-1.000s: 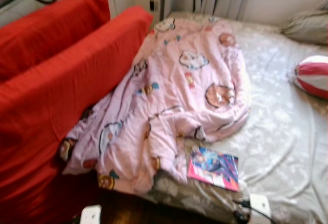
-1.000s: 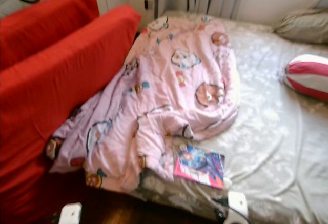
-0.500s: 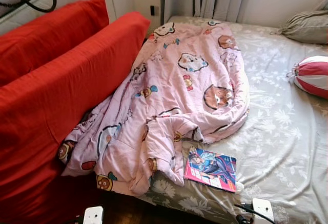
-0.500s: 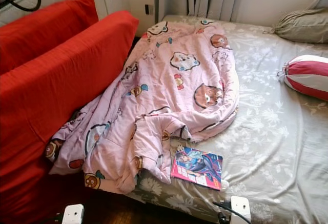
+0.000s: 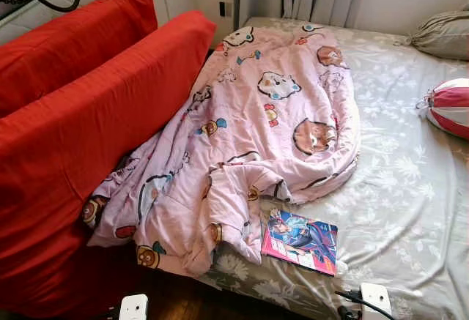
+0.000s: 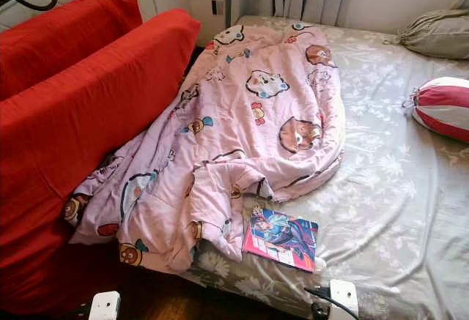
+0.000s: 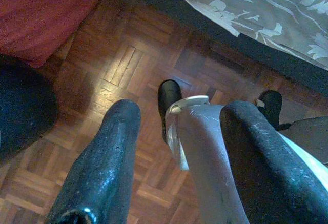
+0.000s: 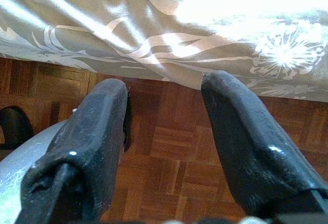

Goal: Clean up the room

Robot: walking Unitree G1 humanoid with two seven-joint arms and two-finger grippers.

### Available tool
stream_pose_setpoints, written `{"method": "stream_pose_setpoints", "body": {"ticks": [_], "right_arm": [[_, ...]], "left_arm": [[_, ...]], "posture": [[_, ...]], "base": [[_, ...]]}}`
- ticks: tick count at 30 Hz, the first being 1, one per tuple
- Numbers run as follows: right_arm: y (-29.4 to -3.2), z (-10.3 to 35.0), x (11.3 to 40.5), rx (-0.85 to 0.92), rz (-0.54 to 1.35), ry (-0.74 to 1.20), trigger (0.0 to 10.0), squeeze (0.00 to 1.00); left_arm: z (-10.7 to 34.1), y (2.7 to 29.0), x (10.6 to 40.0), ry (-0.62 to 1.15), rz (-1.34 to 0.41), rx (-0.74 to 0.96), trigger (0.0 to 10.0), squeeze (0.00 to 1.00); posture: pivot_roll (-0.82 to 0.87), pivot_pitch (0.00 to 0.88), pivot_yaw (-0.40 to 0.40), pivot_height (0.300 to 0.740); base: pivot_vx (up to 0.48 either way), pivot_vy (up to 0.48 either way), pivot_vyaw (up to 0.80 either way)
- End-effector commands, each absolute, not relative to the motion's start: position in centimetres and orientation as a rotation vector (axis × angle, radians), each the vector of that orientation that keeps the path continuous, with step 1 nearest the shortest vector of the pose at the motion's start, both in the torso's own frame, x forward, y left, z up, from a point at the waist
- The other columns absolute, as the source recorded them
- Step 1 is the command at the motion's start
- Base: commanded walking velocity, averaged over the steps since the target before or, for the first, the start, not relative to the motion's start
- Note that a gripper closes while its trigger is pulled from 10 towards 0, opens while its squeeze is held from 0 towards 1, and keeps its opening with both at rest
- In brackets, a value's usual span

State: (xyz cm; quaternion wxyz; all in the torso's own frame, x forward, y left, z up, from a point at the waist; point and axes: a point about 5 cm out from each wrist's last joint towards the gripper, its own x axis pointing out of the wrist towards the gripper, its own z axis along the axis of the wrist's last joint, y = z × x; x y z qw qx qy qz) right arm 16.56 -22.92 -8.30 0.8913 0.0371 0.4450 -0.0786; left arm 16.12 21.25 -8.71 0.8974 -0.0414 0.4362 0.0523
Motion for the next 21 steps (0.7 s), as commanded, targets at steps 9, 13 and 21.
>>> {"method": "stream_pose_setpoints", "body": {"ticks": [9,13,21], "right_arm": [[-21.5,-5.73,22.26,0.295,-0.151,0.797,10.0,0.0],[-21.53,-5.64,22.42,0.292,-0.154,0.795,10.0,0.0],[-21.61,-5.51,22.61,0.296,-0.161,0.794,10.0,0.0]], "left_arm": [[-7.99,20.64,18.58,0.944,0.069,-0.031,10.0,0.0],[-7.84,20.72,18.84,0.934,0.057,0.006,10.0,0.0],[-7.55,20.99,19.25,0.904,0.081,0.058,10.0,0.0]], "posture": [[0.01,0.0,0.069,0.74],[0.02,0.0,0.067,0.74],[0.02,0.0,0.057,0.74]], "base": [[0.0,0.0,0.0],[0.0,0.0,0.0],[0.0,0.0,0.0]]}}
